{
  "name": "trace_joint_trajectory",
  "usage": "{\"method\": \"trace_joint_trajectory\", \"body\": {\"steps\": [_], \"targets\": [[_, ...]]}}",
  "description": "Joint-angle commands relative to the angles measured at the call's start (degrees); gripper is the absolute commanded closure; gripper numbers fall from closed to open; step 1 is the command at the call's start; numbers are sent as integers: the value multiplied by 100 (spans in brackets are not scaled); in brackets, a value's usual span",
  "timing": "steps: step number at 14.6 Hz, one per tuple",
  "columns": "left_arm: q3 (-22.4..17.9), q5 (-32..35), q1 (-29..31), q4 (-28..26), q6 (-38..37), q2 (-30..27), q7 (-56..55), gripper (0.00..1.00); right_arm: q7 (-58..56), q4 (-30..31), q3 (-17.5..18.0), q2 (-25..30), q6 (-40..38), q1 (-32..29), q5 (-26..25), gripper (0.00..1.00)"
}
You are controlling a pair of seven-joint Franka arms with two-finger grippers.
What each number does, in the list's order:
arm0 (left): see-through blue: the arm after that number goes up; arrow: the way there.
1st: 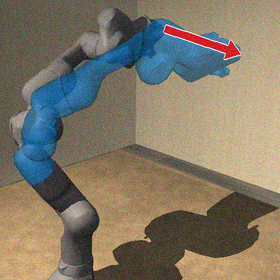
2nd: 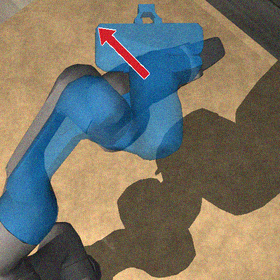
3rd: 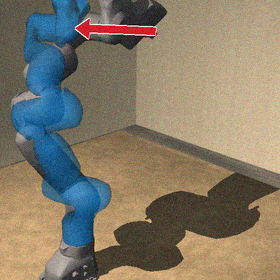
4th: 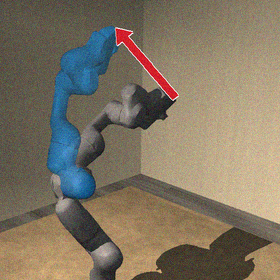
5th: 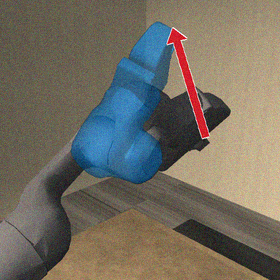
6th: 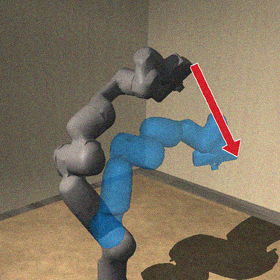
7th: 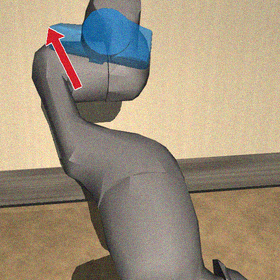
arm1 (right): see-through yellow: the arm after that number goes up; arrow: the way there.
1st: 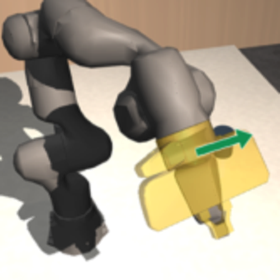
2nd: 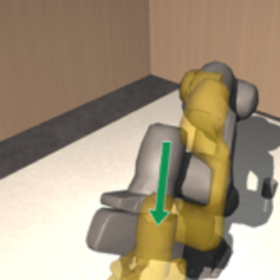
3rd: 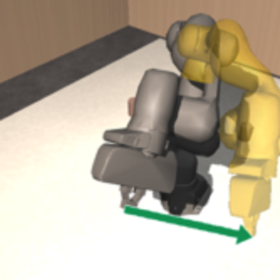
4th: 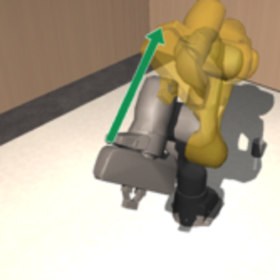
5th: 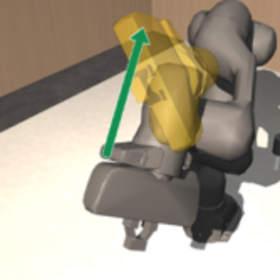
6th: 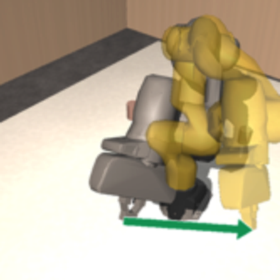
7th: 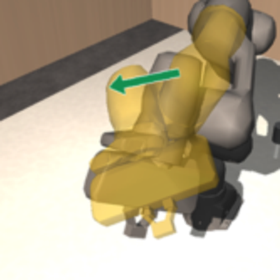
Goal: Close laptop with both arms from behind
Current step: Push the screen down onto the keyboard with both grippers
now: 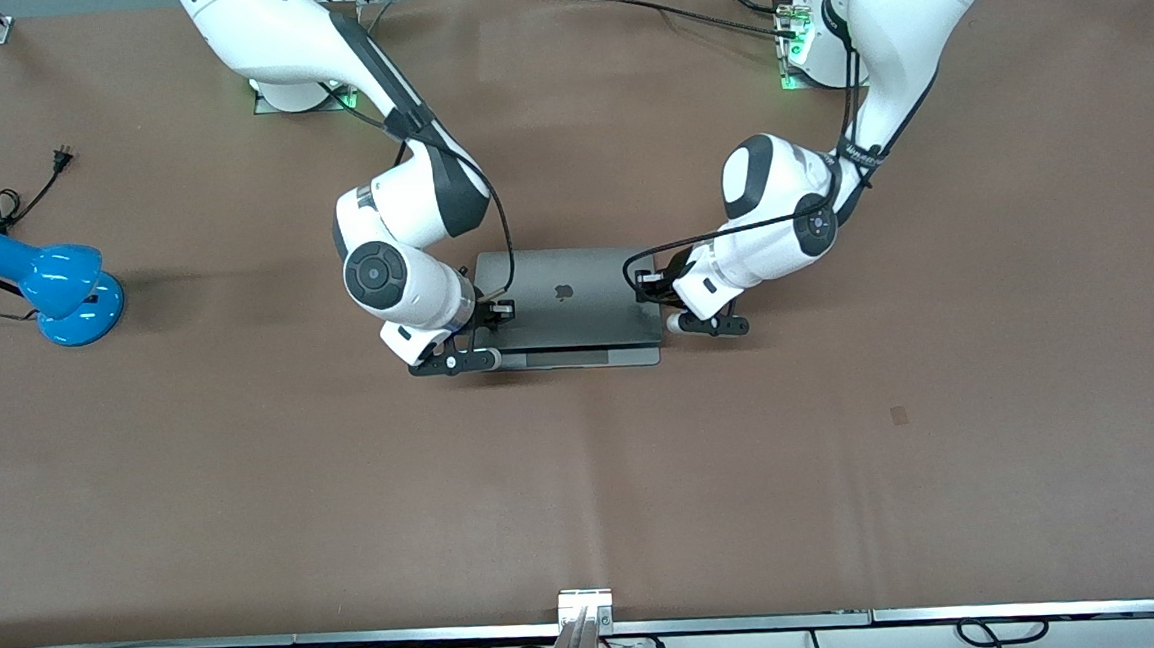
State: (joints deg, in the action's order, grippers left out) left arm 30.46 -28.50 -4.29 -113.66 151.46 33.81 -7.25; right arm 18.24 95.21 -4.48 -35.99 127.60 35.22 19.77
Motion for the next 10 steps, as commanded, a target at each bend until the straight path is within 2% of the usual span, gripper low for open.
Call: {"method": "trace_joint_trajectory", "body": {"steps": [1, 7, 10], "targets": [[-58, 99, -212, 151, 322, 345, 83, 100, 65, -170, -9, -259, 238, 38, -96, 100], [-67, 310, -273, 151, 586, 556, 92, 100, 65, -231, -9, -602, 608, 73, -96, 100], [-277, 310, -527, 151, 753, 635, 92, 100, 65, -258, -9, -664, 608, 82, -96, 100]]}}
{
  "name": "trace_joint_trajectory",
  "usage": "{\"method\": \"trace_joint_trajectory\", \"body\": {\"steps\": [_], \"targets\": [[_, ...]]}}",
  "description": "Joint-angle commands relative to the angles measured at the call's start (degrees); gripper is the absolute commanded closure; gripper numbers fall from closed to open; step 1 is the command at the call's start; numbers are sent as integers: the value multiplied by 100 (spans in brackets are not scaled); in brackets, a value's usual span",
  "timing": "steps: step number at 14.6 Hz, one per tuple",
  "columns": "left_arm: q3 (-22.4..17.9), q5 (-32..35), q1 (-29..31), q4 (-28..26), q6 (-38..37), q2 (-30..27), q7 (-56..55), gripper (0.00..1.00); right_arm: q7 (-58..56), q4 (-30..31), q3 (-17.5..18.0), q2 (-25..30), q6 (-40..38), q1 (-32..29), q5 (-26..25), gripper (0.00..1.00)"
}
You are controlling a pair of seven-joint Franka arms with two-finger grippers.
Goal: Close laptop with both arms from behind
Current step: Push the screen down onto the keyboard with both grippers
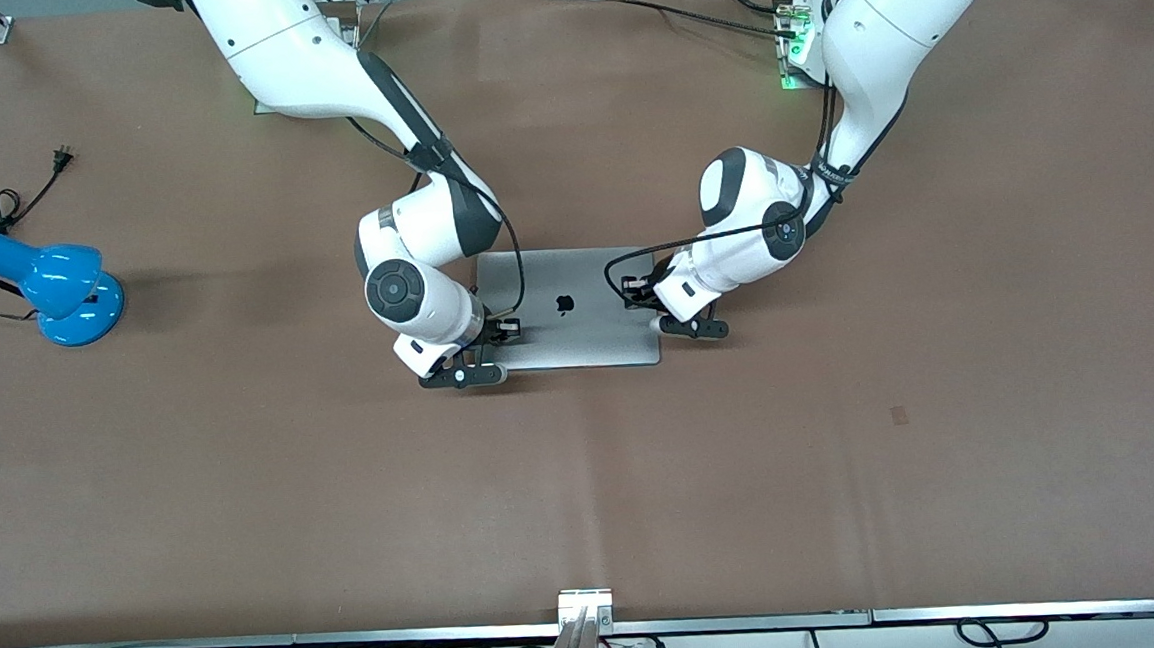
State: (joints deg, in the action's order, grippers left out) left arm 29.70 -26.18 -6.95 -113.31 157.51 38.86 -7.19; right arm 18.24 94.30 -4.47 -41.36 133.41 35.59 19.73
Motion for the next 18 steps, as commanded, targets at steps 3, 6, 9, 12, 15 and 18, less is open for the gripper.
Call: {"method": "trace_joint_trajectory", "body": {"steps": [3, 6, 9, 12, 15, 18], "targets": [[-413, 70, -482, 125, 157, 122, 87, 100, 66, -166, -10, -135, 27, 35, -92, 100], [-413, 78, -465, 125, 149, 69, 52, 100, 57, -175, -10, -127, 27, 35, -92, 100], [-404, 78, -430, 116, 96, -71, 25, 100, 39, -237, -36, -65, -26, 53, -92, 100], [-413, 78, -394, 116, -166, -299, 16, 100, 39, -237, -203, 224, -314, 62, -101, 100], [-413, 70, -202, 116, -842, -738, 8, 100, 22, -237, -537, 654, -833, 53, -310, 100], [-422, 78, 176, 229, -1878, -1257, 16, 100, -31, -237, -774, 1050, -1308, -8, -881, 100]]}}
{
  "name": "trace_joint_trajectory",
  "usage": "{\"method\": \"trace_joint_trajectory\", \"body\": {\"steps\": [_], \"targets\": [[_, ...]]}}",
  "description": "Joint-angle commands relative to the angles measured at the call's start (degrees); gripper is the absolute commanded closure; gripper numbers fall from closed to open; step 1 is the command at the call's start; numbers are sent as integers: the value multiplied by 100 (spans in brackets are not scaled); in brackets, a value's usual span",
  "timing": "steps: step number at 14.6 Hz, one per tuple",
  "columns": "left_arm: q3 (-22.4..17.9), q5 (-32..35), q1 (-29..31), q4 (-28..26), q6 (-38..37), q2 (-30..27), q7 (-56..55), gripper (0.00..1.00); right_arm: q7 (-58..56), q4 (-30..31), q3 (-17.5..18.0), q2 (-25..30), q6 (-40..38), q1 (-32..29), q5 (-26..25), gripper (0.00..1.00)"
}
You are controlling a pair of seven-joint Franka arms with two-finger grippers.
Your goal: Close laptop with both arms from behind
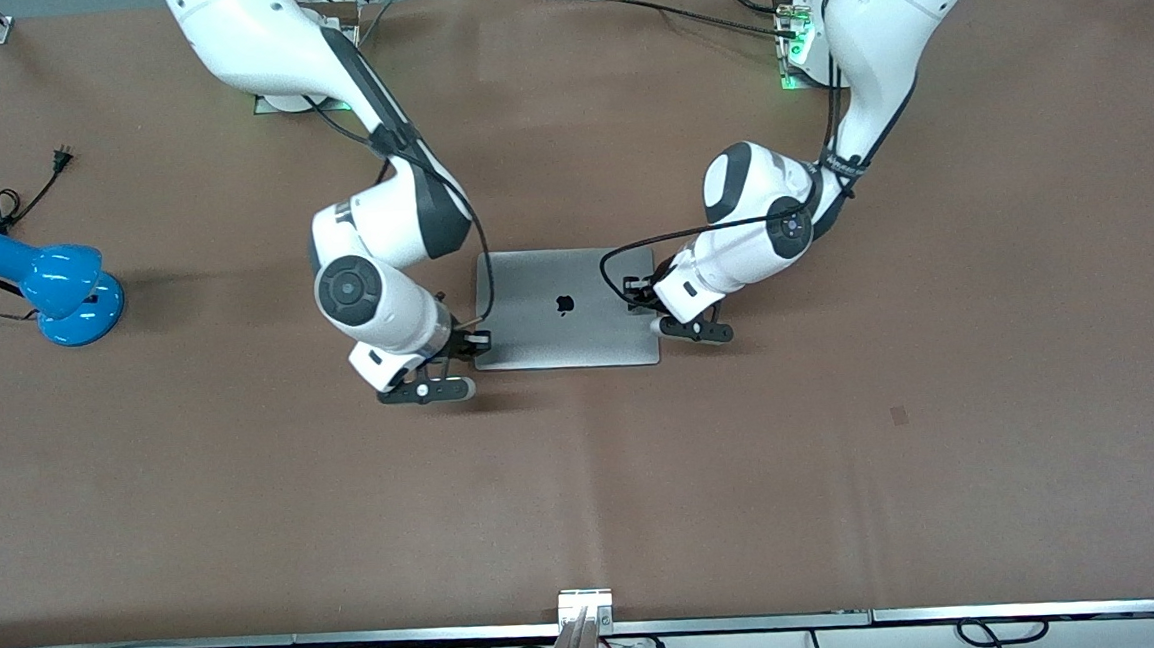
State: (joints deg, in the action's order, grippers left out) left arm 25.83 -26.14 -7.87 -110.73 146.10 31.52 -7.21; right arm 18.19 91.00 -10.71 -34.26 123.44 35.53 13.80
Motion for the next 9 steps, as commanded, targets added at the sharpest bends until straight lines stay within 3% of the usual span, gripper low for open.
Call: {"method": "trace_joint_trajectory", "body": {"steps": [1, 5, 7, 8, 9], "targets": [[-52, 74, 398, 129, -1211, -628, 27, 100, -52, 93, -272, 437, -443, -2, -351, 100], [-87, 899, 961, 955, -2777, -857, 45, 100, -314, -90, -721, 982, -1232, -20, -641, 100], [-105, 909, 1172, 1194, -3305, -1024, 36, 100, -596, -459, -975, 1079, -1830, -20, -641, 100], [-114, 918, 1286, 1247, -3482, -1164, 36, 100, -545, -661, -1098, 1088, -2041, -20, -615, 44], [-114, 927, 1383, 1273, -3605, -1296, 36, 100, -605, -802, -1247, 1115, -2122, -11, -624, 0]]}}
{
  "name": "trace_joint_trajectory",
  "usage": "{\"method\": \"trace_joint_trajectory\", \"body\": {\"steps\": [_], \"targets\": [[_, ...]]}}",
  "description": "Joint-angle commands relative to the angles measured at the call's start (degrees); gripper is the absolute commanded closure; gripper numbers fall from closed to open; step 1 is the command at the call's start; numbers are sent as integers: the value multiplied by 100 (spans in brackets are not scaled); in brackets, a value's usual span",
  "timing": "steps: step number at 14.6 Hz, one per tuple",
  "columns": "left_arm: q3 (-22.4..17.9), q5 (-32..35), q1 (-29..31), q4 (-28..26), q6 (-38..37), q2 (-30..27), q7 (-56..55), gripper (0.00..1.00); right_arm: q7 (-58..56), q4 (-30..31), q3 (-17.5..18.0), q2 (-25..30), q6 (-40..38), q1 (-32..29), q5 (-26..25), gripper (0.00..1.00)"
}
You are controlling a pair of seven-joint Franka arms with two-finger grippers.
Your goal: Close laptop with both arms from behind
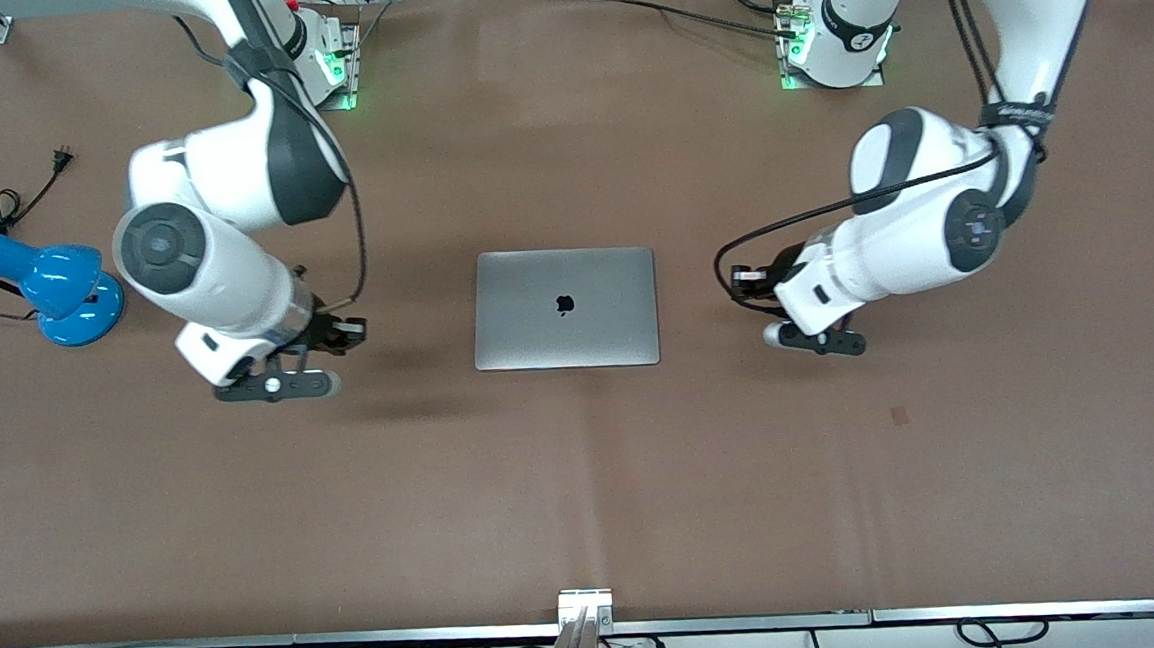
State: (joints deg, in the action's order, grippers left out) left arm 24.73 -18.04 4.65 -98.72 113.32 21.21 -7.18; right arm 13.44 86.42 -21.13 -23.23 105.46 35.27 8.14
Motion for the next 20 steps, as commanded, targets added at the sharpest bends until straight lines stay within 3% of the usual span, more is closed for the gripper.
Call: {"method": "trace_joint_trajectory", "body": {"steps": [1, 3, 6, 8, 10, 12, 14, 17, 18, 20], "targets": [[-3, 213, 193, 99, -476, -415, 41, 100, -140, -467, -312, 29, -394, 24, -67, 0], [-12, 319, 439, 361, -975, -636, 76, 100, -149, -976, -654, 29, -849, 6, -50, 0], [-3, 328, 791, 1370, -2206, -636, 243, 100, -367, -1347, -972, 29, -1062, -195, 20, 0], [-12, 328, 879, 2013, -2804, -636, 200, 100, -562, -1347, -606, 204, -1001, -764, 29, 0], [-3, 493, 888, 2112, -2965, -679, 86, 100, -588, -1347, 280, 371, -992, -1703, -14, 0], [-38, 1037, 819, 1902, -2982, -1004, 164, 100, -754, -1312, 1081, 547, -1001, -2591, -58, 0], [-73, 1303, 792, 1096, -2755, -1669, 191, 100, -1070, -1312, 1566, 627, -1036, -3330, -76, 0], [-231, 1260, 792, -398, -2071, -2786, 191, 100, -1414, -1242, 1673, 732, -1097, -3606, -172, 0], [-336, 1216, 757, -576, -1999, -2902, 173, 100, -1371, -1233, 1726, 759, -1150, -3650, -347, 0], [-958, 1093, 311, -622, -1989, -2904, 103, 94, -1327, -1233, 2172, 846, -1159, -3842, -681, 0]]}}
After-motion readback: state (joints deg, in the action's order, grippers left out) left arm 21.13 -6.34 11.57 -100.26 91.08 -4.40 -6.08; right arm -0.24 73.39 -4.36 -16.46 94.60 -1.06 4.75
